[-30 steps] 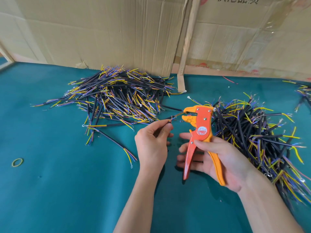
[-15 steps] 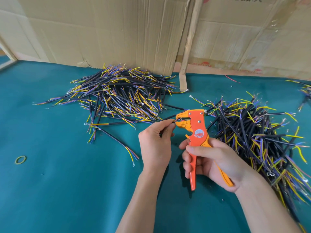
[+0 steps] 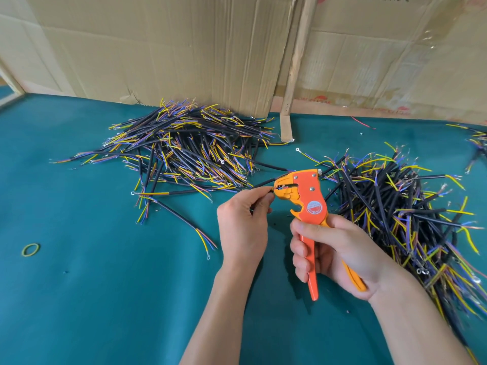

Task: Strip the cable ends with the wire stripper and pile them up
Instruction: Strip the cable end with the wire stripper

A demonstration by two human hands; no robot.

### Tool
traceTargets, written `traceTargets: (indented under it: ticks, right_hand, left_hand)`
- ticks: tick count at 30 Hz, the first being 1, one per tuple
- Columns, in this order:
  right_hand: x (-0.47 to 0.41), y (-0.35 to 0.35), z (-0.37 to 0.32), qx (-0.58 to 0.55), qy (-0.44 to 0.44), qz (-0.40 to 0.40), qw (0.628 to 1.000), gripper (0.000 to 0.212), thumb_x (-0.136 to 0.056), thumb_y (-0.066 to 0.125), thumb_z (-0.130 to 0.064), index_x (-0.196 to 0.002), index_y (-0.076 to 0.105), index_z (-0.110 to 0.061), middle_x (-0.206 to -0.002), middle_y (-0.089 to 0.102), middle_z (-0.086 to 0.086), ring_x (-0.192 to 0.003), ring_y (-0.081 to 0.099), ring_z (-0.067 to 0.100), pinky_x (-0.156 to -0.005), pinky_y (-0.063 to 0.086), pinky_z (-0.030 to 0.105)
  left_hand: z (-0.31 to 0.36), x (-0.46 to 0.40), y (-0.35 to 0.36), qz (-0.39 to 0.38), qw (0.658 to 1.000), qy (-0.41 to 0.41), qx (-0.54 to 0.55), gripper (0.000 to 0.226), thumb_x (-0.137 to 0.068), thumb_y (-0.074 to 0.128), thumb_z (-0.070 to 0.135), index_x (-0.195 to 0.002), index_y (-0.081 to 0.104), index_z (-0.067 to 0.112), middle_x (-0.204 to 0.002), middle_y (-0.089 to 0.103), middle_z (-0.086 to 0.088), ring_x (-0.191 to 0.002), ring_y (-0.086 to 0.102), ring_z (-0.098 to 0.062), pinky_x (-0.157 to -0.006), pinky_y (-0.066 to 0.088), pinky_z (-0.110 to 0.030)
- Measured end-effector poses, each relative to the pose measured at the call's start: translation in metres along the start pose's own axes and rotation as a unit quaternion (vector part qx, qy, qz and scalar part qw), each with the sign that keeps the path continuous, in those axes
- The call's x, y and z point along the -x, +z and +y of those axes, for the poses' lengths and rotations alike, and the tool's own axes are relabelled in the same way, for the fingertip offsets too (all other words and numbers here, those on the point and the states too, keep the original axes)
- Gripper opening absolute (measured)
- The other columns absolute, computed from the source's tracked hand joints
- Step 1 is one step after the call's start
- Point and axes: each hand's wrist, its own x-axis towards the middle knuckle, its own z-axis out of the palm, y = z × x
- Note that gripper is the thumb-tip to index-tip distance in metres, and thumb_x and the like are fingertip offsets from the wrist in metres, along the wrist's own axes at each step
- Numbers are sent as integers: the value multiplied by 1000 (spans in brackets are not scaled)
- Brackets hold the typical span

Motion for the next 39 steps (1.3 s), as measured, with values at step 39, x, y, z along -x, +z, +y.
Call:
traceTargets:
  ticks: [39]
  right_hand:
    - [-1, 7, -1, -40, 32, -22, 998, 40, -71, 84, -15, -104, 66, -3, -87, 62, 28, -72, 64, 40, -69, 57, 51]
  left_hand:
    - [7, -2, -5, 20, 997, -68, 28, 21, -82, 78, 3, -84, 79, 24, -72, 73, 13, -66, 64, 0, -72, 55, -25]
